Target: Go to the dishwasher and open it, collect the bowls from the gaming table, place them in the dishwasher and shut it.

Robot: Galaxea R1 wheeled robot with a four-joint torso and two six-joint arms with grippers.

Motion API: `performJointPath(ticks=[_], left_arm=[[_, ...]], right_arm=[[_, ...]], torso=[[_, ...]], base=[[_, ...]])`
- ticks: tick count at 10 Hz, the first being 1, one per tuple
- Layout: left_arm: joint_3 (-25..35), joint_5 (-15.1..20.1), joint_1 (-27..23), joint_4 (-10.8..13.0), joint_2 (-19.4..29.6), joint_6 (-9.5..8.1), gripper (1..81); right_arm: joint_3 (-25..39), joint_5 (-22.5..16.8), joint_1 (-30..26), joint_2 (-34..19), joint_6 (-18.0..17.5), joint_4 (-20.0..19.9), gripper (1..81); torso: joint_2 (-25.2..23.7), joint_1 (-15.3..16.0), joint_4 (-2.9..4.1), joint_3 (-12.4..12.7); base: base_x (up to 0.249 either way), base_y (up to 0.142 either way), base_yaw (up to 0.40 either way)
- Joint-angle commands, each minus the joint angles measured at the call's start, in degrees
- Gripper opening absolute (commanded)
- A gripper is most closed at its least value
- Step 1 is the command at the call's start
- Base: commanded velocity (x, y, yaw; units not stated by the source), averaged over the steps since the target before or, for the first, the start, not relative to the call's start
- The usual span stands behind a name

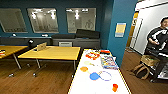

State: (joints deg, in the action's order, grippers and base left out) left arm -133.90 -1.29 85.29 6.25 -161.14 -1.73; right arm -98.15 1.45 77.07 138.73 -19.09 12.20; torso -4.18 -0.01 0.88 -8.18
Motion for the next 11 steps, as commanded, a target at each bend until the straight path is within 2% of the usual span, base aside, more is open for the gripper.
performJointPath(ticks=[1,3,4,6,8,11], left_arm=[[0.8,3.1,-2.7,0.3,0.5,0.06,81.1],[0.8,3.1,-2.7,0.3,0.2,0.06,81.1],[0.8,3.1,-2.7,0.4,0.2,0.06,81.1],[0.8,3.1,-2.7,0.4,0.0,0.06,81.1],[0.8,3.1,-2.7,0.2,0.0,0.06,81.1],[0.8,3.1,-2.7,0.0,0.0,0.06,81.1]], right_arm=[[19.2,-2.2,-12.7,-17.8,-4.4,-1.5,81.1],[25.4,-2.8,-19.4,-25.0,-6.6,-3.0,81.1],[27.4,-4.4,-23.7,-28.0,-7.8,-3.7,81.1],[29.9,-13.2,-33.8,-31.5,-12.2,-4.2,81.1],[29.4,-18.3,-41.0,-31.1,-15.5,-4.1,81.1],[27.5,-25.6,-49.3,-30.8,-18.7,-4.1,81.1]], torso=[[0.0,0.0,0.0,-2.8],[0.0,0.0,0.0,-5.1],[0.0,0.0,0.0,-5.7],[0.0,0.1,0.0,-7.0],[0.1,0.1,0.0,-7.7],[0.2,0.1,0.0,-9.5]], base=[[0.0,0.0,0.0],[0.0,0.0,0.0],[0.0,0.0,0.0],[0.0,0.0,0.0],[0.0,0.0,0.0],[0.0,0.0,0.0]])
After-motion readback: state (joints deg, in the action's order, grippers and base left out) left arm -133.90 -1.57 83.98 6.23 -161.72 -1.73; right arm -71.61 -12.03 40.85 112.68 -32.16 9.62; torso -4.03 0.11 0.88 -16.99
